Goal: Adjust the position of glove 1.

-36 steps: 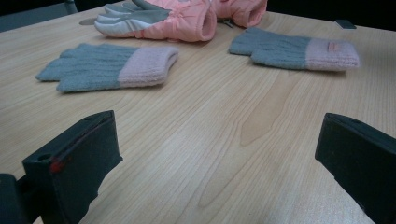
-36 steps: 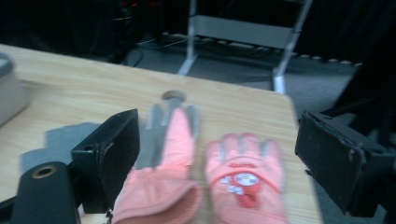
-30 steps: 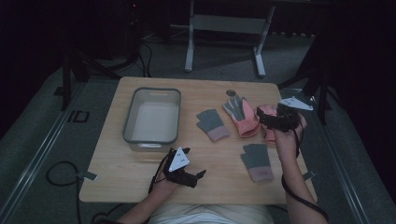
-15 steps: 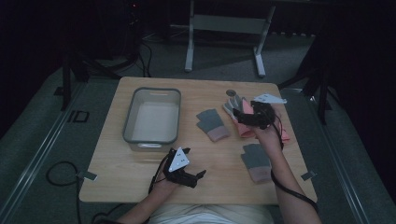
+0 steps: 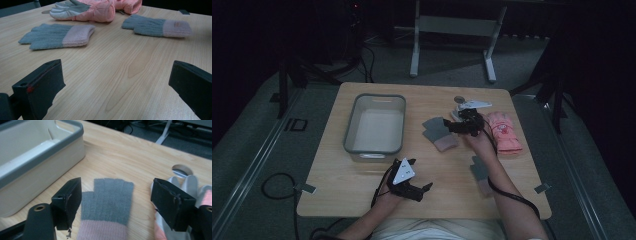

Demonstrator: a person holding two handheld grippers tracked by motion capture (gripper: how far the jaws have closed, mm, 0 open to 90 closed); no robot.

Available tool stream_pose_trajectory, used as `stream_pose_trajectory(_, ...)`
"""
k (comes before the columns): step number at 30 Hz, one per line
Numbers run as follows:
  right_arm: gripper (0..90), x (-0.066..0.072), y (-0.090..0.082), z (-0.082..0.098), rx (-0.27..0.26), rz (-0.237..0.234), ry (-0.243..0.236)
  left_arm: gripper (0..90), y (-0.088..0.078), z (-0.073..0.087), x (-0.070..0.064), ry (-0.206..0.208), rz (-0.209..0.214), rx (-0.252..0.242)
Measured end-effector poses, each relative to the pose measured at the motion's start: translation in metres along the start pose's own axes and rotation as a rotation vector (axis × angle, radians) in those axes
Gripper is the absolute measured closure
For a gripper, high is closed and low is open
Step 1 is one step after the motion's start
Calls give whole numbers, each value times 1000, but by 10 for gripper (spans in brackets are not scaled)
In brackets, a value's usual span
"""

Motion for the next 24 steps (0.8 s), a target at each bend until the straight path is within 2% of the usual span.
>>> stream_pose_trajectory(5,341,6,31,13,95,-26,-37,0,0,0,0,-1,1,-2)
stream_pose_trajectory(13,461,7,65,28,193,-51,-43,0,0,0,0,0,5,-1)
stream_pose_trajectory(16,537,5,75,35,242,-79,-38,0,0,0,0,-2,5,-1)
stream_pose_trajectory(21,554,1,86,42,278,-81,-28,0,0,0,0,-7,6,-3)
stream_pose_trajectory(24,508,1,92,46,297,-78,-48,0,0,0,0,-7,7,-4)
Point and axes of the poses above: each handheld gripper's, and its own axes: y roughly forward along the jaws, z roughly out of its underside, x roughly to its left, the point moved 9 cm from there along y, roughly forward along the jaws, and after that the axes turned 1 degree about -y, right-handed, at the moved point
